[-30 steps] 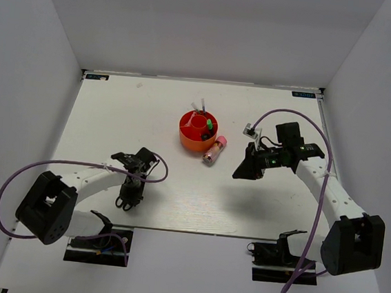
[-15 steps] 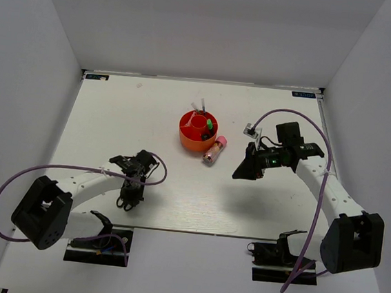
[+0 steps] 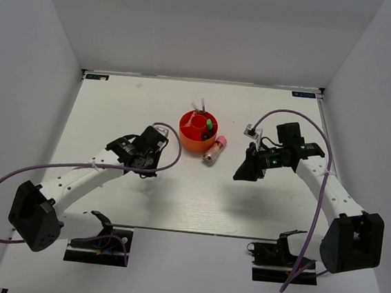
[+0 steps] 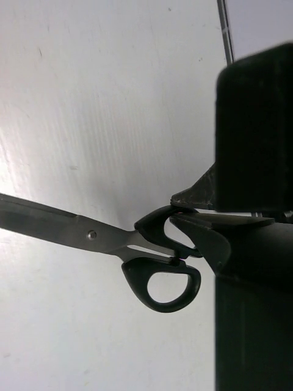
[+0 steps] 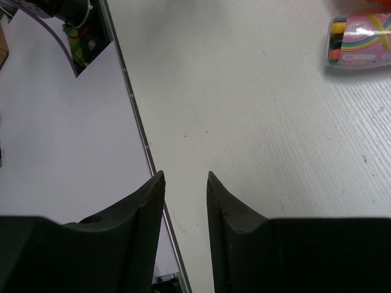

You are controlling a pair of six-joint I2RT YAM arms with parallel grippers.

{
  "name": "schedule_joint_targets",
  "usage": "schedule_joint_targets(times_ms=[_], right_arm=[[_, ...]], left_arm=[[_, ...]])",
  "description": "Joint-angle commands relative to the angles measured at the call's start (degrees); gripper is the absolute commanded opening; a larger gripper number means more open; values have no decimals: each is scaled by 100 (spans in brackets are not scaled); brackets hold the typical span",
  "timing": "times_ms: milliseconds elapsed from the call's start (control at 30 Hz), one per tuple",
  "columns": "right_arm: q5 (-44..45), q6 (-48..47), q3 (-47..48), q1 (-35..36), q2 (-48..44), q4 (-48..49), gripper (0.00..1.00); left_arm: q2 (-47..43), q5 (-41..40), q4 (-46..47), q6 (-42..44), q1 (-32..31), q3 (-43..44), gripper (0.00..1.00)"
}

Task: Sort the stationery into containers
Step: Pick up the stationery from the center of the board, then place the stationery in the storage box.

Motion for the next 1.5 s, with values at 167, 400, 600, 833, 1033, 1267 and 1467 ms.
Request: schedule_joint_targets(times_ms=[167,400,600,833,1033,1267,1467], right_arm=[[1323,-58,202,-41,-346,82,38],[1923,-49,43,-59,-752,390,38],[2028,-93,61,-103,-778,372,38],[2134,-137,8,-217,-874,416,38],[2134,-163,-9,-270,-857,408,38],[2125,-181,-18,-296,-866,416,38],[2134,-163,-27,-340,-866,399,38]], left_arm=[[622,124,-774,1951,-196,1710,1],[1597,-314,-1129,3797,-469,3318,1],[2265,-1141,-759,5834,-619,3715,1],[3039,-2116,-188,6919,-619,4190,1],[3268,-2495,243,7314,-637,4419,1],[3233,-2995,857,7780,-540,4155,1],[3172,-3285,1157,8044,-478,3909,1]])
